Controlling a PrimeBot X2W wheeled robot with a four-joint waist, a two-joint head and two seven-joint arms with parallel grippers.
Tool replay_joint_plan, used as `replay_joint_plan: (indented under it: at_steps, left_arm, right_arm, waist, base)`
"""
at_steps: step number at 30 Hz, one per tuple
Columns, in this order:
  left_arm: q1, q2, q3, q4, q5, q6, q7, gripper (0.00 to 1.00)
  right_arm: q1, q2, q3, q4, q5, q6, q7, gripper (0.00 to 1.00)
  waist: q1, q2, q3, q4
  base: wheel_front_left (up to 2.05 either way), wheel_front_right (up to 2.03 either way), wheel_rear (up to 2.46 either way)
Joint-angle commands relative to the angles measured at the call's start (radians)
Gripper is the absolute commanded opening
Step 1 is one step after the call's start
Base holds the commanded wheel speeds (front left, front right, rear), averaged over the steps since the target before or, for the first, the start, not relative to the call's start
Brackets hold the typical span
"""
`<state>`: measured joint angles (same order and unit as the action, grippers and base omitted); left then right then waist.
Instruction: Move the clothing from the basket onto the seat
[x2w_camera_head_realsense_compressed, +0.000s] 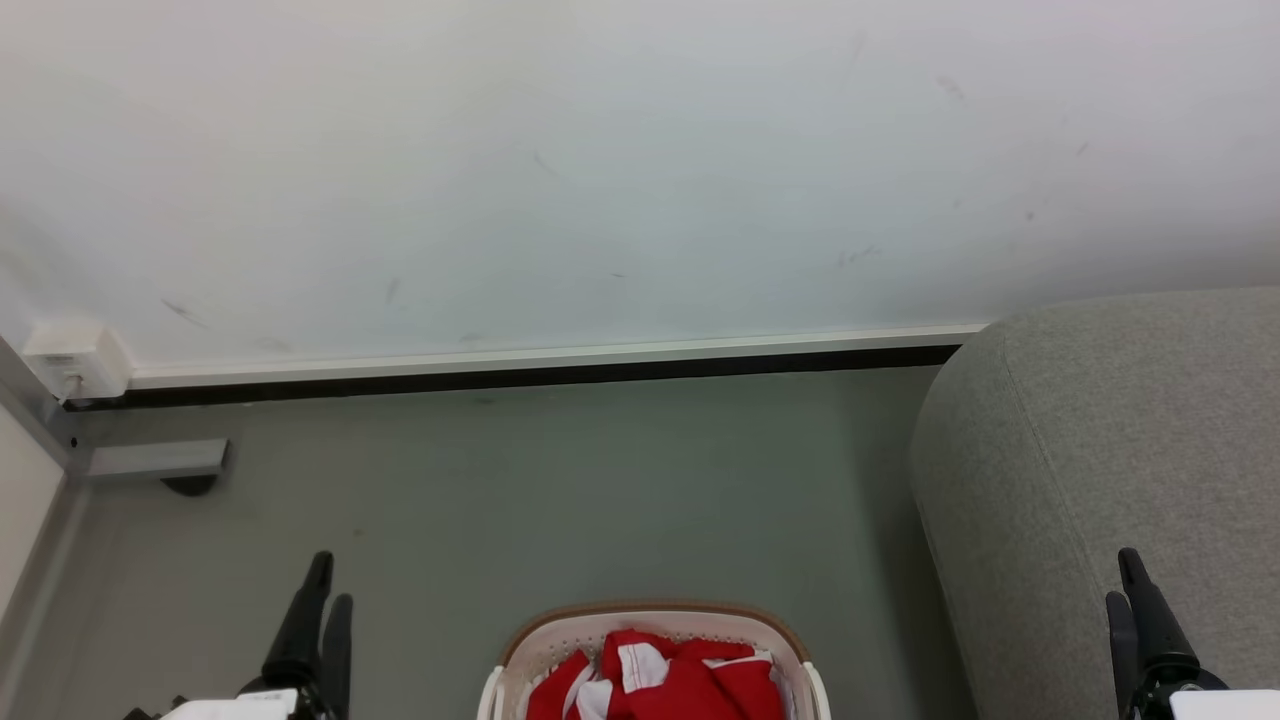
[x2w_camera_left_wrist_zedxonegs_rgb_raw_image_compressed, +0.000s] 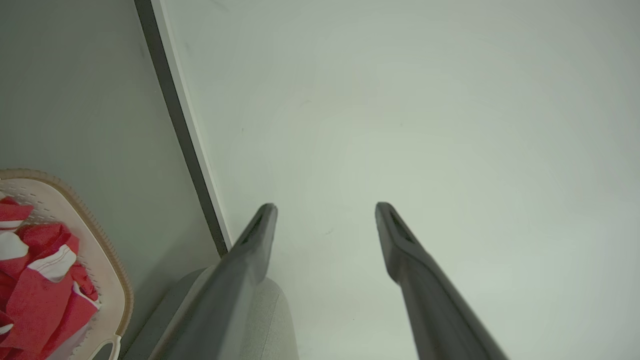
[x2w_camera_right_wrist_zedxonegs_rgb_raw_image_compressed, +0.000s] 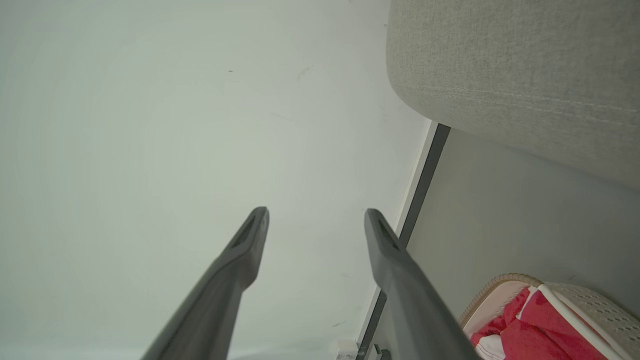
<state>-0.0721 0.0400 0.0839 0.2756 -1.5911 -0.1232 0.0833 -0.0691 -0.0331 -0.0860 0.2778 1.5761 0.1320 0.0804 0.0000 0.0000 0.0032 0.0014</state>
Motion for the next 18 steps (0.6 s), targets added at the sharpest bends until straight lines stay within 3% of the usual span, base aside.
replay_joint_plan:
  at_steps: [1,5,18]
  left_arm:
    - [-0.007,0.005,-0.007,-0.021,0.019,-0.004,-0.019,1.00]
    - [-0.003,0.006,-0.009,-0.022,0.055,-0.004,-0.033,1.00]
    - [0.008,0.007,-0.003,-0.032,0.288,-0.005,-0.090,1.00]
  right_arm:
    - [-0.009,-0.009,0.009,-0.023,-0.048,0.000,-0.016,1.00]
    - [-0.005,-0.009,0.016,-0.030,-0.111,0.000,-0.031,1.00]
    - [0.007,-0.012,0.063,-0.077,-0.471,0.000,-0.088,1.00]
  waist:
    - [0.0000,0.0000,0.000,0.001]
    - [0.0000,0.0000,0.001,0.002]
    - [0.0000,0.0000,0.006,0.007]
  base:
    - [0.00,0.00,0.00]
    - [0.00,0.00,0.00]
    - [0.00,0.00,0.00]
